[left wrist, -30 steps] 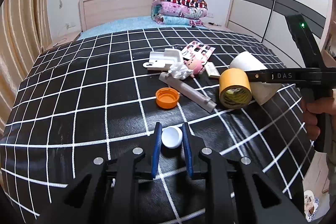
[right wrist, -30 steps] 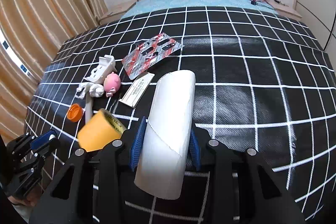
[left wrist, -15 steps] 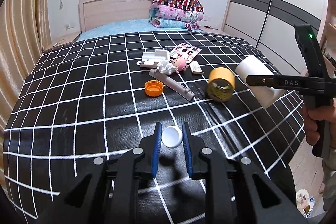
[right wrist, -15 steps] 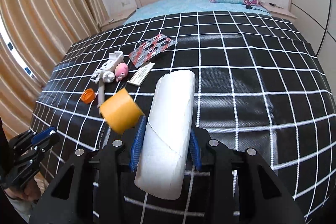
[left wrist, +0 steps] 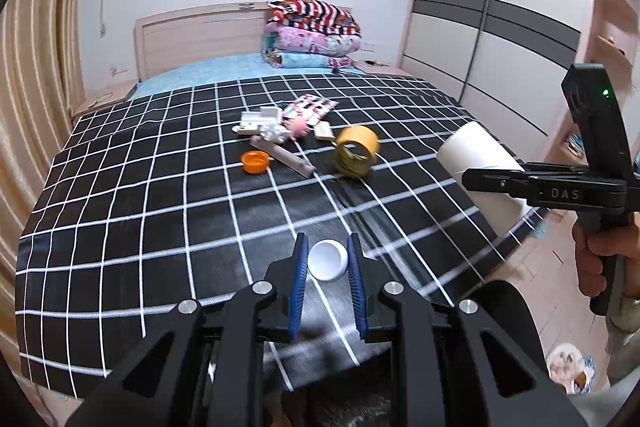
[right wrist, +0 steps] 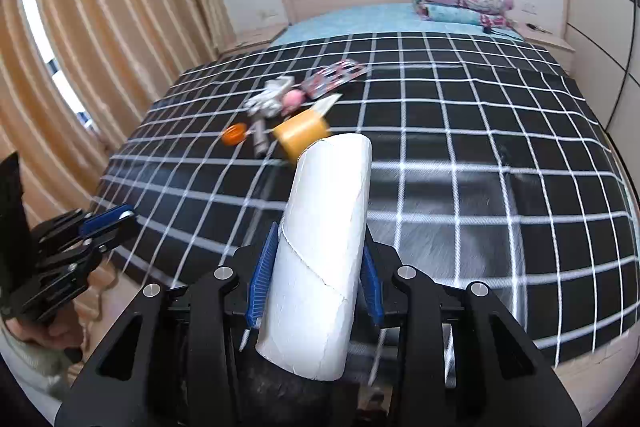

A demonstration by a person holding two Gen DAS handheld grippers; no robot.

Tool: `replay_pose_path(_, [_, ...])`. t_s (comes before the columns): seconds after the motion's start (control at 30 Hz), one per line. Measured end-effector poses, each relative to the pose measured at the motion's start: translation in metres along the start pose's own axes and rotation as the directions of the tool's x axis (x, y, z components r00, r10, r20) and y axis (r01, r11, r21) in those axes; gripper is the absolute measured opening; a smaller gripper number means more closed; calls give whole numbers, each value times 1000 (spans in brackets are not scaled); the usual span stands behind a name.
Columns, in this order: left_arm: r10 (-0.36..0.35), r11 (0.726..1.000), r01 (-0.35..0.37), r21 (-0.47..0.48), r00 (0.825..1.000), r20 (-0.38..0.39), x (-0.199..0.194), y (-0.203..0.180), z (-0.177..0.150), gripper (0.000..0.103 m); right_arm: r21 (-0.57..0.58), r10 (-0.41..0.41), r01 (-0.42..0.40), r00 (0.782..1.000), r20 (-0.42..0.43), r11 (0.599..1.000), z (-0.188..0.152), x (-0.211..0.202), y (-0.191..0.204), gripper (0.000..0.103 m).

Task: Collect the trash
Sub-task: 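Carry the white roll with the right tool while the left tool carries the cap over the bin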

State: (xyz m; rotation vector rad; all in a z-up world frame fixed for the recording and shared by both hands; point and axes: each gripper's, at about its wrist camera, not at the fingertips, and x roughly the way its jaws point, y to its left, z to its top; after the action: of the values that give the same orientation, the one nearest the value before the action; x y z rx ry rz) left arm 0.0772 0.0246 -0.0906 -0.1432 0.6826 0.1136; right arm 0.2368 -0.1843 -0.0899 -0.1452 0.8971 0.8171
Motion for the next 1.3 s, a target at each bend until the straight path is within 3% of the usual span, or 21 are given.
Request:
replay_pose_path(0.27, [-41, 997, 42, 65, 999, -21, -20, -26, -24, 19, -53, 69, -71, 997, -34, 996, -51, -22, 26, 39])
replay_pose_path(0.53, [-95, 992, 106, 74, 986, -141, -3, -39, -68, 19, -115, 140, -155, 982, -126, 981, -95, -14, 49, 38])
replay_pose_path(0.73, [-110, 990, 128, 55, 961, -253, 27, -42, -102, 19, -93, 139, -164, 962, -234, 982, -120, 20, 49, 38])
replay_pose_path(0.83, [-48, 991, 82, 101, 952, -301, 42, -45, -117, 19, -84, 91, -121, 950, -299, 989, -132, 40, 42, 39])
replay_pose_path(1.3, [-78, 993, 109, 43, 887, -455, 92, -39, -159, 19, -54, 50, -85, 884, -464, 995, -171, 101, 32, 39])
